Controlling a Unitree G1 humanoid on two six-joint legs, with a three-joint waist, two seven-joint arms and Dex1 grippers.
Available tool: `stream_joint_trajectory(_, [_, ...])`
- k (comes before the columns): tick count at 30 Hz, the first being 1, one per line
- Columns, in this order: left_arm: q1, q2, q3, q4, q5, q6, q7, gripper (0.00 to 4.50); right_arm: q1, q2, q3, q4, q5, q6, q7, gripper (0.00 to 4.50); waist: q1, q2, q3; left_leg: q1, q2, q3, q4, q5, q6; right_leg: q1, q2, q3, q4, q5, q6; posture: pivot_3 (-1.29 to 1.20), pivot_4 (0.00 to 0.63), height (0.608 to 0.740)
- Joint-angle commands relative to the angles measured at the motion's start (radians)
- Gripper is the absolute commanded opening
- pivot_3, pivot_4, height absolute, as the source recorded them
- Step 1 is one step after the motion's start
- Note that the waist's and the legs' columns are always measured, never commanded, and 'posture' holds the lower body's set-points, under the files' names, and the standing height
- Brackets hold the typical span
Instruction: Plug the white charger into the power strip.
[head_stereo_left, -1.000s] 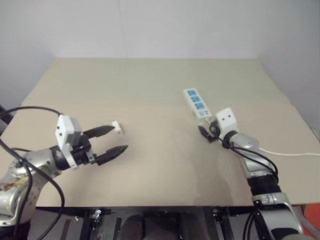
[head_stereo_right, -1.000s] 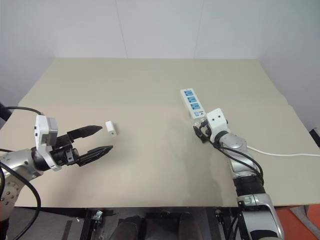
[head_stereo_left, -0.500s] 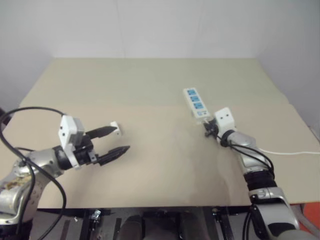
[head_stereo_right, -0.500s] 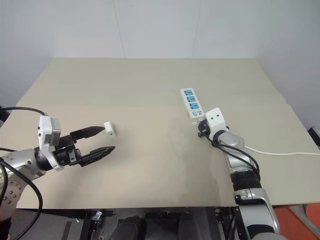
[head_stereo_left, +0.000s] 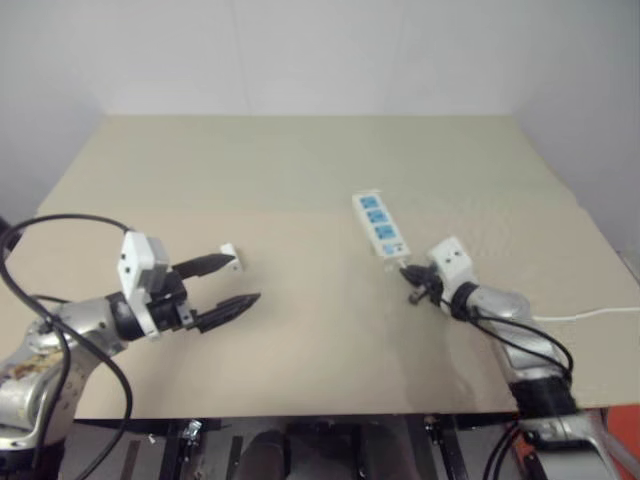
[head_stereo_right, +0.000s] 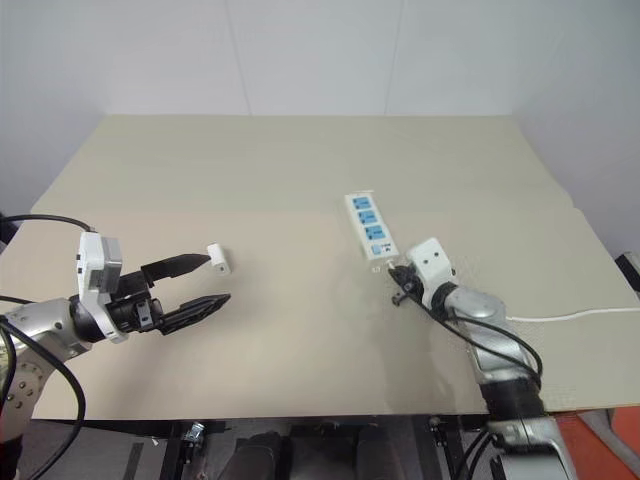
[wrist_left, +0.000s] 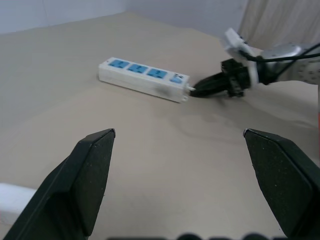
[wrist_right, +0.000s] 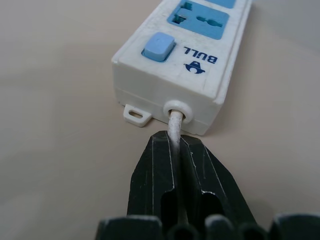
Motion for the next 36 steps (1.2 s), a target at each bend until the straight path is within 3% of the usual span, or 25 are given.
stream_joint_trajectory(1, [-0.008, 0.009, 0.011, -0.014, -0.006, -0.019, -0.006, 4.50, 0.040, -0.030, -0.010, -0.128, 0.062, -0.006, 0.072, 0.02, -0.001, 0.000, 0.000, 0.000, 0.000, 0.000, 0.000, 0.000, 0.000, 0.000, 0.000, 0.000, 0.000, 0.000, 0.000, 0.00, 0.150, 0.740])
stream_joint_trajectory(3, [-0.012, 0.009, 0.007, -0.011, -0.004, -0.019, -0.006, 4.50, 0.062, -0.045, -0.011, -0.141, 0.070, -0.021, 0.098, 0.02, -0.001, 0.000, 0.000, 0.001, 0.000, 0.000, 0.000, 0.000, 0.000, 0.000, 0.000, 0.000, 0.001, 0.000, 0.000, 0.00, 0.150, 0.740])
stream_joint_trajectory(16, [-0.012, 0.010, 0.005, -0.012, -0.006, -0.016, -0.009, 4.50, 0.137, -0.110, -0.074, -0.184, 0.142, -0.026, 0.185, 4.41, 0.007, 0.000, 0.000, 0.000, 0.000, 0.001, 0.000, 0.000, 0.000, 0.000, 0.000, 0.000, 0.000, 0.000, 0.000, 0.00, 0.150, 0.740])
stream_joint_trajectory(21, [-0.015, 0.004, 0.003, -0.008, -0.008, -0.019, -0.008, 4.50, 0.179, -0.110, -0.120, -0.231, 0.173, -0.023, 0.155, 4.46, 0.007, 0.000, 0.000, 0.001, 0.000, 0.001, 0.000, 0.000, 0.000, 0.001, 0.000, 0.000, 0.000, 0.000, 0.000, 0.00, 0.150, 0.740])
stream_joint_trajectory(27, [-0.028, 0.000, -0.004, -0.003, -0.018, -0.018, -0.016, 4.50, 0.147, 0.030, -0.155, -0.242, 0.207, -0.043, 0.025, 4.46, 0.004, 0.000, 0.000, 0.001, 0.000, 0.001, 0.000, 0.000, 0.000, 0.001, 0.000, 0.000, 0.001, 0.000, 0.000, 0.00, 0.150, 0.740])
stream_joint_trajectory(31, [-0.037, -0.002, -0.007, 0.002, -0.021, -0.019, -0.021, 4.50, 0.111, 0.139, -0.125, -0.220, 0.162, -0.077, -0.096, 4.46, 0.005, 0.000, 0.000, 0.001, 0.000, 0.001, 0.000, 0.000, 0.000, 0.000, 0.000, 0.001, 0.001, 0.000, 0.000, 0.00, 0.150, 0.740])
stream_joint_trajectory(36, [-0.036, -0.005, -0.006, -0.003, -0.026, -0.015, -0.026, 4.50, 0.100, 0.210, -0.067, -0.226, 0.149, -0.057, -0.145, 4.46, 0.005, 0.000, 0.000, 0.001, 0.000, 0.001, 0.000, 0.000, 0.000, 0.000, 0.000, 0.001, 0.001, 0.000, 0.000, 0.00, 0.150, 0.740])
